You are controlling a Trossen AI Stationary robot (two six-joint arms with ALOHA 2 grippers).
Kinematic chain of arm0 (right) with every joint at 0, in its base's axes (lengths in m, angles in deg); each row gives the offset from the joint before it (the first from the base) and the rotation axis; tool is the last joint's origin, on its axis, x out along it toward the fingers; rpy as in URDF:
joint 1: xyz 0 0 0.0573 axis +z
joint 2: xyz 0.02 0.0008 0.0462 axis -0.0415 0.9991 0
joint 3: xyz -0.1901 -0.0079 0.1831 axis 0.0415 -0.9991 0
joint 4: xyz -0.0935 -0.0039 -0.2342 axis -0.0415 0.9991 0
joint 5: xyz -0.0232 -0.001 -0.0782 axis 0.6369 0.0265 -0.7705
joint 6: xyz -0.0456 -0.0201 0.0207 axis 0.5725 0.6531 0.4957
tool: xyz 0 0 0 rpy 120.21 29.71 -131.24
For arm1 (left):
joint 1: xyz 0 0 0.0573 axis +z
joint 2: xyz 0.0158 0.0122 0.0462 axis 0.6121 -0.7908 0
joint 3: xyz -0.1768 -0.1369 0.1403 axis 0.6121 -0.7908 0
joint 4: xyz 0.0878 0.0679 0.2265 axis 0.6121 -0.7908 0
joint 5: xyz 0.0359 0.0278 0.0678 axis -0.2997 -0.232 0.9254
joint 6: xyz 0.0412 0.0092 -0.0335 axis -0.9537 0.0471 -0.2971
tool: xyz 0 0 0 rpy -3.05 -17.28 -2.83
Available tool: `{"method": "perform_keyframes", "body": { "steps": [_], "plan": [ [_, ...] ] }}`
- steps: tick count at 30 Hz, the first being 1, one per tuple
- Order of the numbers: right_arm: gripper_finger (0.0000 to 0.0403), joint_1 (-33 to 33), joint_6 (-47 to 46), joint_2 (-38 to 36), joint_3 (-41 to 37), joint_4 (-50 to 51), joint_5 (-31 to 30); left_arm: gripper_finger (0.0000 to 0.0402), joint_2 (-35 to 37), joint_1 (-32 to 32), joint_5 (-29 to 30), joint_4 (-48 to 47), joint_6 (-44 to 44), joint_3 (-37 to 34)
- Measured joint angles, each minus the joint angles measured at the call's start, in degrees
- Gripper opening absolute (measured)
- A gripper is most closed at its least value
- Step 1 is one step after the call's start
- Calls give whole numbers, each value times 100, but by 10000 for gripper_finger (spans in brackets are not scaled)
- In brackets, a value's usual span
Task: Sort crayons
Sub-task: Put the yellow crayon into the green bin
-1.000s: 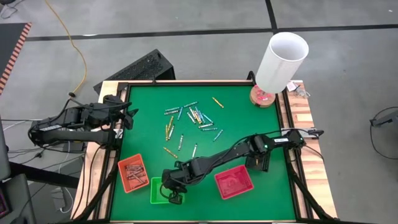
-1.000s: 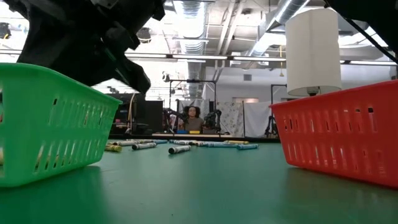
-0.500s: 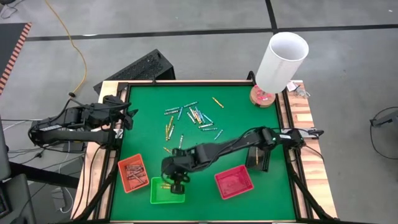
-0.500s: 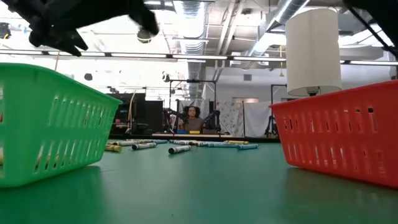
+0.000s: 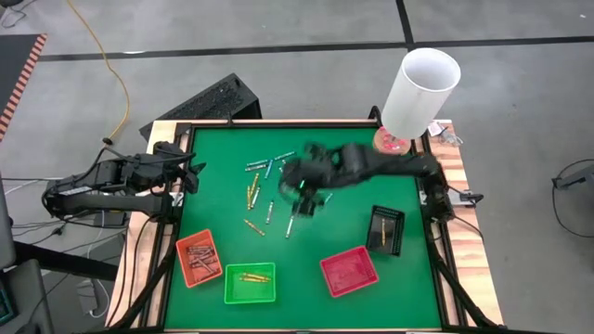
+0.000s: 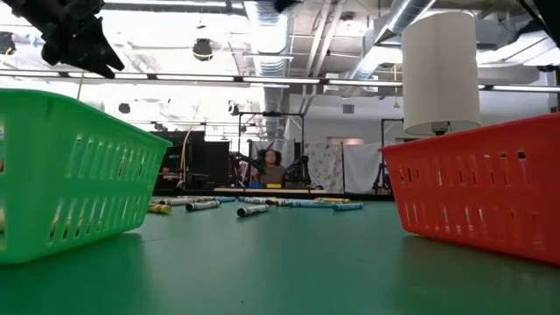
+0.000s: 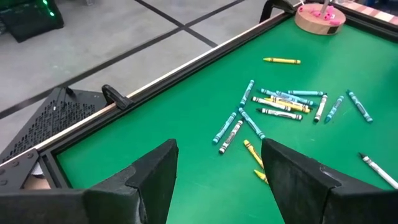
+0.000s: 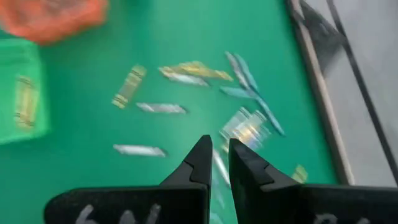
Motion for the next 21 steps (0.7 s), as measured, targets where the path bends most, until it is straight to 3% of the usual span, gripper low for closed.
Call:
{"method": "perform_keyframes", "body": {
  "steps": [7, 11, 17, 21],
  "plan": [
    [49, -1008, 238, -130, -26, 908, 10, 223, 0, 0, 42, -19, -38, 0],
    [49, -1626, 388, -152, -415, 1205, 26, 223, 0, -2, -51, -85, -46, 0],
    [49, -2402, 664, -688, -1536, 1016, 85, 223, 0, 0, -56, -167, -232, 0],
    [49, -2865, 881, -1318, -2795, 103, 517, 223, 0, 0, -61, -167, -237, 0]
  ]
}}
